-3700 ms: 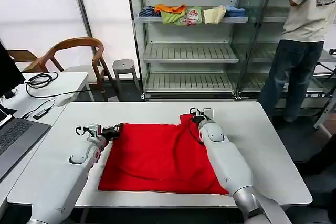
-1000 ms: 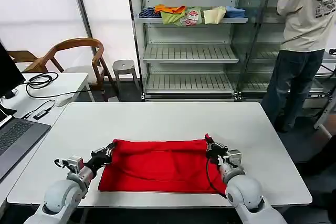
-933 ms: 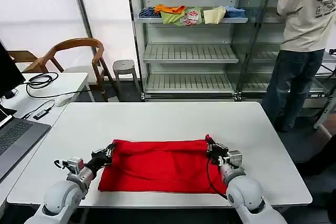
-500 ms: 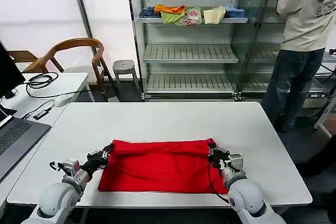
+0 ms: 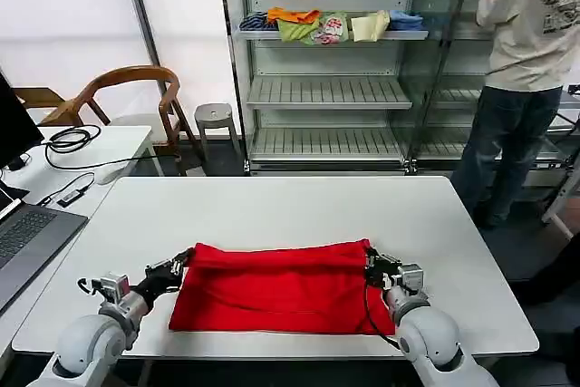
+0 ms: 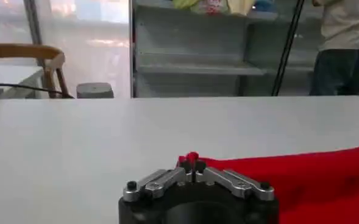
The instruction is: Fold and organize the clothes.
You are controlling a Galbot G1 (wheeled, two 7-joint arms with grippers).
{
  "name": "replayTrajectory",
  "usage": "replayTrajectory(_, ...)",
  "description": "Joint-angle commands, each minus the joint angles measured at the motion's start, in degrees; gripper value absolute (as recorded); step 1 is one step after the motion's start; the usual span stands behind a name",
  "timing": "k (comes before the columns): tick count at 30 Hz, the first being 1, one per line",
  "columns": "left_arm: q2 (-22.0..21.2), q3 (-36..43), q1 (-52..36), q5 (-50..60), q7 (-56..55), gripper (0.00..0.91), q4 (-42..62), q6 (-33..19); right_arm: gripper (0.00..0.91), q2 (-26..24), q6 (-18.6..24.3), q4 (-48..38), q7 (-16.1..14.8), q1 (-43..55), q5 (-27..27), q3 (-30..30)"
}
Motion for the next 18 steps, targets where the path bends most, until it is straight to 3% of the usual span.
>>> replayTrajectory(1, -0.04, 0.18, 2.9, 0.38, -1.46, 0.02, -2.46, 2.17, 0.0, 0.1, 0.02, -0.24, -0.17, -0.09, -0.01, -0.15)
replayTrajectory(4, -0.14, 0.23, 3.6, 0.83, -2.51, 0.02, -3.0, 3.81, 0.0, 0.18, 0.06, -0.33, -0.28, -0.26, -0.07, -0.42)
replayTrajectory(5, -0.15, 0.34, 3.82, 1.14, -2.78, 0.353, -3.13, 4.29, 0.0, 0.19, 0.1, -0.36, -0.3, -0.28, -0.13, -0.45)
replayTrajectory(6, -0.18, 0.56, 4.07, 1.5, -3.17, 0.907, -3.51, 5.21, 0.907, 0.24, 0.18, -0.51, -0.35, -0.37, -0.37, -0.48)
replayTrajectory(9, -0.5, 0.92, 4.47, 3.57, -4.61, 0.907, -4.84, 9.79, 0.907, 0.28, 0.04, -0.46, -0.2, -0.58, -1.03, -0.51)
replayTrajectory(18, 0.35, -0.17, 6.02, 4.47, -7.01, 0.907, -8.74, 10.11, 0.907, -0.14, -0.1, 1.49, -0.7, -1.66, -1.13, 1.03)
